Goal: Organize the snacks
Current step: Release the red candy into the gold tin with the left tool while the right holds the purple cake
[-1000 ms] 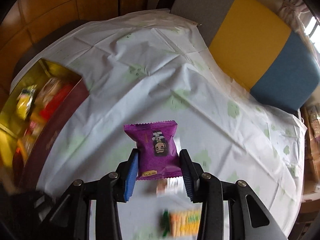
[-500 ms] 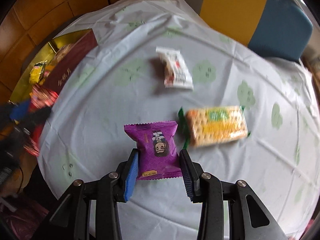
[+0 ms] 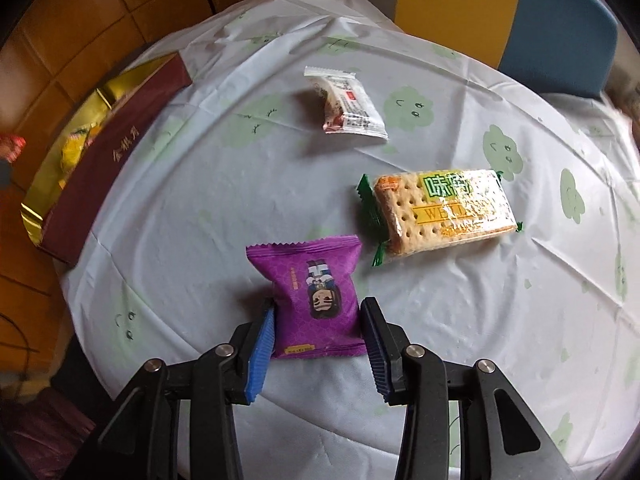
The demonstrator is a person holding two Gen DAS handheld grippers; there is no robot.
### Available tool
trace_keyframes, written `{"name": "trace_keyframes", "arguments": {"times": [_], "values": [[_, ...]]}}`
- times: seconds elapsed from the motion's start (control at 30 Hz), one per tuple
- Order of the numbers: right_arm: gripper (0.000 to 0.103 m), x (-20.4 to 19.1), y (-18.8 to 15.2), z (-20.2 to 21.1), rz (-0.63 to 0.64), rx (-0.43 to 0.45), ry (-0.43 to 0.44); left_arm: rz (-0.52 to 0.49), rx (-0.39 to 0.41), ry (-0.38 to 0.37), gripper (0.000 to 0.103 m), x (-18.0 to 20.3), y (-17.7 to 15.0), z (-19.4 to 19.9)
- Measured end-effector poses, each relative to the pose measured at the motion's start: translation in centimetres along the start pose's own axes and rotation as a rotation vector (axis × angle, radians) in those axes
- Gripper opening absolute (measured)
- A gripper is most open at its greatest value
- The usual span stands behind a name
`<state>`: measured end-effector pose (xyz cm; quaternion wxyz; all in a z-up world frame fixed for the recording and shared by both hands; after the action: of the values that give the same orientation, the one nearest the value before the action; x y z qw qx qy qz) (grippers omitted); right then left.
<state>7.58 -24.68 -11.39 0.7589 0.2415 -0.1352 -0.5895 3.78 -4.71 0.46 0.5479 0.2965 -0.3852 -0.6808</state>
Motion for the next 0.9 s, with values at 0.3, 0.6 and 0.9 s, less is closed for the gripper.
{"name": "trace_keyframes", "arguments": {"times": [0.3, 0.6, 0.9], "values": [[0.043, -0.4, 0.2, -0.6, 0.028, 0.006, -0.024, 0.038, -0.006, 0.064, 0.027, -3.2, -0.4, 0.4], [0.043, -0.4, 0.0, -0.4, 0.023, 0.006, -0.022, 0.098, -0.033, 0.105, 0.027, -6.0, -1.2, 0.1], [0.043, -0.4, 0.0, -0.5, 0.040, 0.011, -0.029, 0.208, -0.042, 0.081, 0.027, -8.5, -1.6, 0.5]]}}
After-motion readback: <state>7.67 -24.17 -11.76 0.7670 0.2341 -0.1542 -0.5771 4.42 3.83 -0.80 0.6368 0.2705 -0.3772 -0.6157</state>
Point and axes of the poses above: each gripper's, at about its wrist camera, not at the fingertips, and z roughly against the way its jaws point, x to its right, y to its top, the point moved 3 cm from there along -z, roughly the way its jaws point, and after that the axes turned 10 degrees about x, right-handed, at the moved point
